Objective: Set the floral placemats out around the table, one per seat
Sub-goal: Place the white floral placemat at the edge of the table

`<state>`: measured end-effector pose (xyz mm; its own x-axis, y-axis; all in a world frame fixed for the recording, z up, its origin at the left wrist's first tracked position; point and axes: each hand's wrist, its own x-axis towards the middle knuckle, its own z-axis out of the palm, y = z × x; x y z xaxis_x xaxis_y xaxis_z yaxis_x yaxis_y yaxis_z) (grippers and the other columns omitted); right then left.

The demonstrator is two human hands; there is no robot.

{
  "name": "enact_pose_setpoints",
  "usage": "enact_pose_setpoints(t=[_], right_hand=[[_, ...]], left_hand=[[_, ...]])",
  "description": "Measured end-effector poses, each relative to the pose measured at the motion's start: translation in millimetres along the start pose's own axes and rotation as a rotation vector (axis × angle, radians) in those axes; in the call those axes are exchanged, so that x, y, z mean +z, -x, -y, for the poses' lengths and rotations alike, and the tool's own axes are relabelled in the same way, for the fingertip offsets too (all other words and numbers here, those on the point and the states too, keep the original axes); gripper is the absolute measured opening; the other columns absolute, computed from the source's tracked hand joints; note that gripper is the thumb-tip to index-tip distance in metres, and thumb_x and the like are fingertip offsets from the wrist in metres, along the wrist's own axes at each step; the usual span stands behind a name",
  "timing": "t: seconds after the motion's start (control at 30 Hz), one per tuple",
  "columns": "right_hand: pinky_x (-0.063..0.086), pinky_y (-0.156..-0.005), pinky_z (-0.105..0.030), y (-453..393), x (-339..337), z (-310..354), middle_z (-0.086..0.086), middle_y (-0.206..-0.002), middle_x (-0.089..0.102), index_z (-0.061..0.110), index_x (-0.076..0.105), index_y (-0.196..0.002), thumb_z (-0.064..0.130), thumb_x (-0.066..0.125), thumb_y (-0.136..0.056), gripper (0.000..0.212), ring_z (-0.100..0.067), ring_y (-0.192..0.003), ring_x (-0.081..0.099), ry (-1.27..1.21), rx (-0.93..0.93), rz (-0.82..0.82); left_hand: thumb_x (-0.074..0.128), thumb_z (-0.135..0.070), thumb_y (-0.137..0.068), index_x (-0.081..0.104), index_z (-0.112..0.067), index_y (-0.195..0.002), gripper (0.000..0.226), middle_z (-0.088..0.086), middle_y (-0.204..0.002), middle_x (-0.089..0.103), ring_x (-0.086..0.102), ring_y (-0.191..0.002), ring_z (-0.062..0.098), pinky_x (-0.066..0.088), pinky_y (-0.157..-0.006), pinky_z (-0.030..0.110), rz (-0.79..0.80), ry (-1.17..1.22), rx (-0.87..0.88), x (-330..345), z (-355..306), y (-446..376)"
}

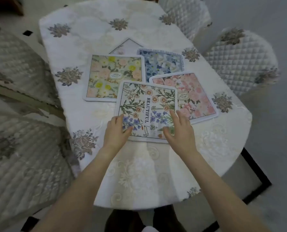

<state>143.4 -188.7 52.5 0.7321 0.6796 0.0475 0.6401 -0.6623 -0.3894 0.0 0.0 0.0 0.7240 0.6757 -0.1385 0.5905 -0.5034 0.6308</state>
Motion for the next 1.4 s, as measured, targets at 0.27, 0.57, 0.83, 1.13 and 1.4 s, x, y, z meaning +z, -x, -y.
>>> enact_pose_setpoints(t=[0.27,0.57,0.83,1.13,1.4], right_hand=[[0.038,-0.097,-0.047,-32.0,35.1,-48.5,-0.021,-0.138,0.036,0.015,0.018,-0.147,0.038,0.058,-0.086,0.076,-0.04,-0.123,0.037,-0.141,0.32,0.24],[0.051,-0.067,-0.037,-52.2,30.9,-64.1,-0.02,-0.096,0.063,-0.003,0.056,-0.105,0.006,0.062,-0.082,0.025,-0.031,-0.079,0.06,-0.591,0.697,0.086],[0.052,-0.068,-0.041,-46.6,-11.2,-68.6,-0.014,-0.082,0.06,0.004,0.055,-0.101,-0.006,0.059,-0.083,0.02,-0.029,-0.076,0.06,-1.592,0.993,-0.058],[0.052,-0.089,-0.052,-9.8,-13.5,-23.8,-0.011,-0.12,0.063,0.015,0.05,-0.123,-0.003,0.044,-0.093,0.035,-0.029,-0.1,0.064,-1.297,0.745,-0.157],[0.055,-0.085,-0.047,-0.9,-45.3,-43.8,-0.007,-0.11,0.066,0.013,0.053,-0.124,-0.004,0.044,-0.092,0.037,-0.03,-0.1,0.065,-1.218,0.628,-0.217]], left_hand=[[0.067,-0.026,-0.082,0.04,-0.002,-0.127,0.058,0.022,-0.126,0.041,0.037,-0.114,0.037,0.038,-0.091,0.043,-0.116,-0.04,-0.359,24.2,1.1,-12.7],[0.056,-0.009,-0.086,0.048,-0.014,-0.098,0.016,0.01,-0.098,0.06,0.058,-0.089,0.029,0.046,-0.065,0.033,-0.054,0.418,-0.539,19.6,-2.9,-16.2],[0.043,0.006,-0.092,0.045,-0.018,-0.089,0.024,0.017,-0.114,0.06,0.062,-0.098,0.034,0.05,-0.075,0.045,0.055,1.039,-0.636,28.9,-50.6,24.1],[0.041,0.004,-0.095,0.038,-0.017,-0.099,0.022,0.009,-0.112,0.063,0.063,-0.1,0.03,0.053,-0.069,0.041,0.132,1.239,-0.617,57.3,-99.3,61.6],[0.063,-0.009,-0.088,0.044,0.003,-0.12,0.039,0.021,-0.102,0.063,0.064,-0.089,0.026,0.056,-0.081,0.035,0.195,1.212,-0.677,27.7,-56.9,35.3]])
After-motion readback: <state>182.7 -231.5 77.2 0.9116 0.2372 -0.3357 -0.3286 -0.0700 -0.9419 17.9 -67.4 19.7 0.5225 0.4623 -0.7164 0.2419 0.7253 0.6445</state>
